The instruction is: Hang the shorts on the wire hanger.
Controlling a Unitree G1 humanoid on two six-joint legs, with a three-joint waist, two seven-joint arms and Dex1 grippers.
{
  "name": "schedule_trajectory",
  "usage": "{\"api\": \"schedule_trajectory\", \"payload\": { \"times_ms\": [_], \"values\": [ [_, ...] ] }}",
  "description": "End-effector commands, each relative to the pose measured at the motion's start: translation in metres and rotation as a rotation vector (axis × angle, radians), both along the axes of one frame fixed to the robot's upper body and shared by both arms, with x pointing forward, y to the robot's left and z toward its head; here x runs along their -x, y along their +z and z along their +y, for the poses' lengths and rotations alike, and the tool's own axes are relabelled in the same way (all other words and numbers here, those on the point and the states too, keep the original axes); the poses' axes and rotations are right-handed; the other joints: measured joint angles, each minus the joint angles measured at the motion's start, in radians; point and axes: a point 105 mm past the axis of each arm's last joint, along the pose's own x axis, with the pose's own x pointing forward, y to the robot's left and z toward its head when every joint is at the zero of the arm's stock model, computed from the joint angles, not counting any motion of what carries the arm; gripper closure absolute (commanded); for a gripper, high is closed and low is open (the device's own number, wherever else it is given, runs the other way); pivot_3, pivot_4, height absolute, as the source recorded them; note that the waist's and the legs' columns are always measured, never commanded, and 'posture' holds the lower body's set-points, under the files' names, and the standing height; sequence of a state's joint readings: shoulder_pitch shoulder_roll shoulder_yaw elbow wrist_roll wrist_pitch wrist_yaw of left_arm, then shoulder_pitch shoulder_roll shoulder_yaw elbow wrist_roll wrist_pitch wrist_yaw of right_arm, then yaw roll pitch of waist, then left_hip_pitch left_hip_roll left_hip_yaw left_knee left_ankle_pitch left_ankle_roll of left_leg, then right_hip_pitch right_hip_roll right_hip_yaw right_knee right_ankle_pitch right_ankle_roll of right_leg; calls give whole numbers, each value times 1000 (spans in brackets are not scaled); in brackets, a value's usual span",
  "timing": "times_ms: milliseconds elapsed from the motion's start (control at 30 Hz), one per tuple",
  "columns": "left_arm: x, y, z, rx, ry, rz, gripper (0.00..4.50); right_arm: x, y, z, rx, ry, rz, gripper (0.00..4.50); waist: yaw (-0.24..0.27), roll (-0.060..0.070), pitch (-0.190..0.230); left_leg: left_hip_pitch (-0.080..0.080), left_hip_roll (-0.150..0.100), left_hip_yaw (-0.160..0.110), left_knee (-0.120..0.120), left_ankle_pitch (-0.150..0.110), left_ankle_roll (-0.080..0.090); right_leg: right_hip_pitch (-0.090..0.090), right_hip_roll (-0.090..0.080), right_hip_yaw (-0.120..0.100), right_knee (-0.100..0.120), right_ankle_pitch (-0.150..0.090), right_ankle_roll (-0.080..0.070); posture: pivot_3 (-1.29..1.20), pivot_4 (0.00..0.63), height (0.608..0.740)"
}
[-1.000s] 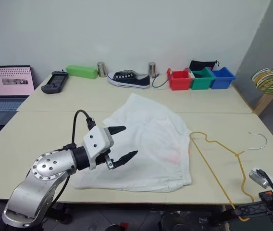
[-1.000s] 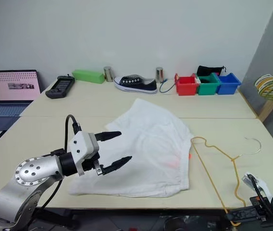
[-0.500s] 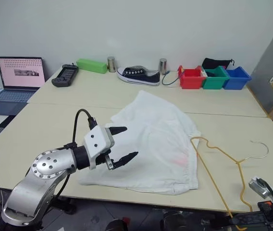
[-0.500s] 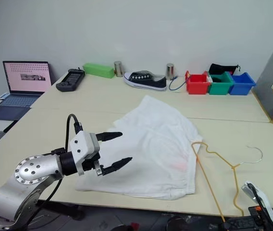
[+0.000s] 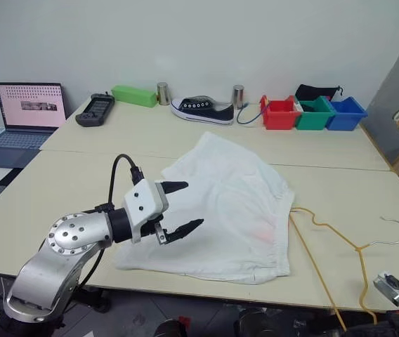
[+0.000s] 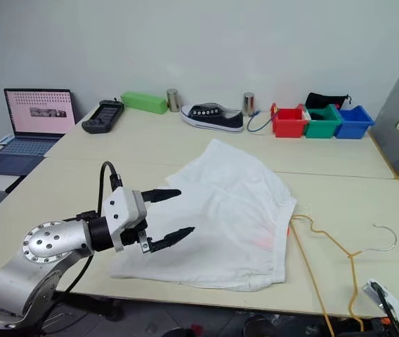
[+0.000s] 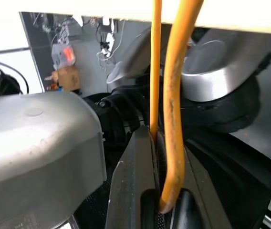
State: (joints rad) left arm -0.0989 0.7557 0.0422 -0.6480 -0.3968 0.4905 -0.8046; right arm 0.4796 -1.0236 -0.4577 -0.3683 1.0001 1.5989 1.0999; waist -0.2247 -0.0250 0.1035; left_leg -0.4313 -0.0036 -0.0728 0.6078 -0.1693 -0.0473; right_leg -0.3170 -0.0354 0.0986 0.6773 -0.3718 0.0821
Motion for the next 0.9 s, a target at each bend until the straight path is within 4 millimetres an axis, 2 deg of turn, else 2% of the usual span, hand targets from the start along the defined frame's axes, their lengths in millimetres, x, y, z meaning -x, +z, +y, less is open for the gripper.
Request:
{"api": "schedule_trajectory", "payload": {
  "times_ms": [33, 200, 667, 900],
  "values": [
    [1, 5, -3, 1, -28, -26, 28, -9, 11, 16, -66, 52, -73, 4500, -1, 0, 0, 0, 0, 0, 0, 0, 0, 0, 0, 0, 0, 0, 0, -296, 77, 740],
    [0, 4, -2, 4, -19, -26, 28, -14, 5, 23, -49, 114, -91, 4500, 2, -1, 2, 0, 0, 0, 0, 0, 0, 0, 0, 0, 0, 0, 0, -285, 77, 740],
    [0, 7, -3, 6, 2, -53, 28, -48, -23, 43, -89, 100, -23, 4500, 6, -1, 4, -1, 0, -1, 0, 0, 0, 0, 1, 0, 1, 1, 2, -232, 59, 740],
    [0, 7, -3, -3, -4, -60, 28, -98, -20, 41, -102, -7, -87, 4500, 4, -1, 3, 0, 0, -1, 1, 0, 0, 0, 2, 0, 2, 3, 3, -232, 46, 740]
  ]
}}
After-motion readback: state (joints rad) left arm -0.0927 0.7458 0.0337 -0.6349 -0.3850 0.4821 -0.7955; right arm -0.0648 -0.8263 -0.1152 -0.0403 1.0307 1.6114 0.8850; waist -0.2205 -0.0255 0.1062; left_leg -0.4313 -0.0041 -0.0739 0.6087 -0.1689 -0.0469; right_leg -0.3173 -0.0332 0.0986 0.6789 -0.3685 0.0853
